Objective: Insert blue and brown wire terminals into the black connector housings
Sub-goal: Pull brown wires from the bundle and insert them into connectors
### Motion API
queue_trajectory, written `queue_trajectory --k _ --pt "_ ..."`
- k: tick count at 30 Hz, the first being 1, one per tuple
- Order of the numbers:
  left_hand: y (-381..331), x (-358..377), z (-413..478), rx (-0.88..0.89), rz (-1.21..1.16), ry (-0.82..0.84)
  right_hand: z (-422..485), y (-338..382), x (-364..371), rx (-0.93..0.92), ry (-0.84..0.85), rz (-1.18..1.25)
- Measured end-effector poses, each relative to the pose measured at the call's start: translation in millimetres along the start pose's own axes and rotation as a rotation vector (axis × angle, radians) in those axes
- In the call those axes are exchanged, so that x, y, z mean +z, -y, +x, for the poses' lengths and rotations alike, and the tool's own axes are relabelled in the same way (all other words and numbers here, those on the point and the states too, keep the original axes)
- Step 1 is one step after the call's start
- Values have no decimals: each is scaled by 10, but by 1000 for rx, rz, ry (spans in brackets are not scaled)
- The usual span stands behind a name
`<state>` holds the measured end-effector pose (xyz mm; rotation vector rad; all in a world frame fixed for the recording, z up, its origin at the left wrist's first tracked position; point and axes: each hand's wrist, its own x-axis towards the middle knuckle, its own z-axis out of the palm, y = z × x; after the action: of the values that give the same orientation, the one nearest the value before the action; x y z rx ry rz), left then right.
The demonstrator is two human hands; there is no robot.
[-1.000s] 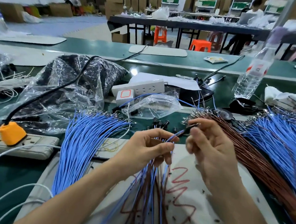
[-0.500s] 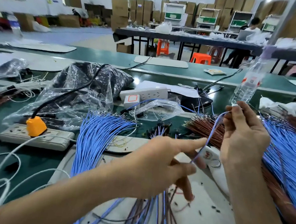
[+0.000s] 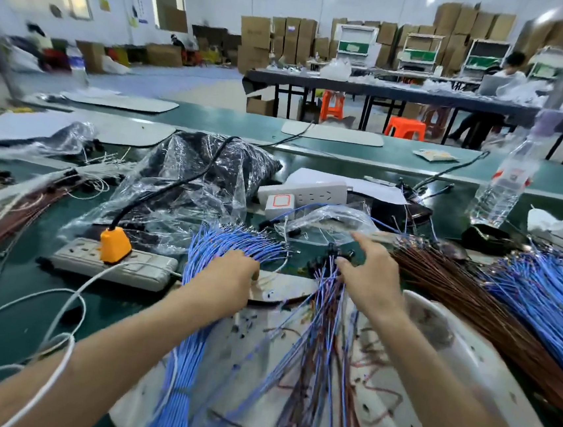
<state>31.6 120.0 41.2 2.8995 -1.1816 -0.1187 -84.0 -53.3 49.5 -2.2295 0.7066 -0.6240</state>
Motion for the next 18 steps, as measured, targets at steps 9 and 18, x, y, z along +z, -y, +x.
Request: queue_trajectory --k 9,18 --pt "112 -86 -70 -66 -486 -134 -143 297 347 -242 401 -155" --pt "27 -99 -322 -8 -1034 -261 -162 561 619 86 334 482"
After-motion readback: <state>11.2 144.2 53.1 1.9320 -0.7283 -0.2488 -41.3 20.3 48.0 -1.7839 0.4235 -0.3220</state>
